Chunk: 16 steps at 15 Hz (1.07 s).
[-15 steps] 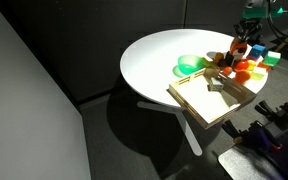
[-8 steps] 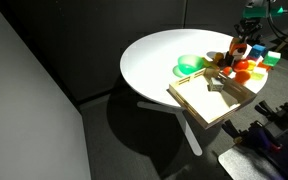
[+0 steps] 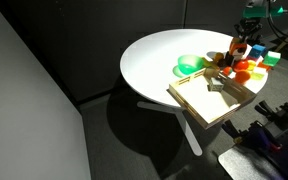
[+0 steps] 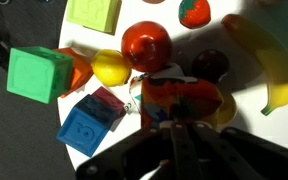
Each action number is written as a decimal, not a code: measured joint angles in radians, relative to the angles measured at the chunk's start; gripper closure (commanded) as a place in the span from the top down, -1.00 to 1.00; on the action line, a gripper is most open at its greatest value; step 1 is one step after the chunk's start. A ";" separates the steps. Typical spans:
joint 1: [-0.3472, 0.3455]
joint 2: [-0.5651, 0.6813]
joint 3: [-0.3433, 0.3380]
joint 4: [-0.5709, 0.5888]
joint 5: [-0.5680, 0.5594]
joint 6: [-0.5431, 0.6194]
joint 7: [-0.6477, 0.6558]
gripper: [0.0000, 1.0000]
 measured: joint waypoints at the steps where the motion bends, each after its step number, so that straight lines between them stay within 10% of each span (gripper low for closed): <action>1: 0.000 0.000 0.000 0.000 0.000 0.000 0.000 -0.99; 16: 0.000 -0.024 -0.001 0.007 0.000 0.000 0.000 -0.99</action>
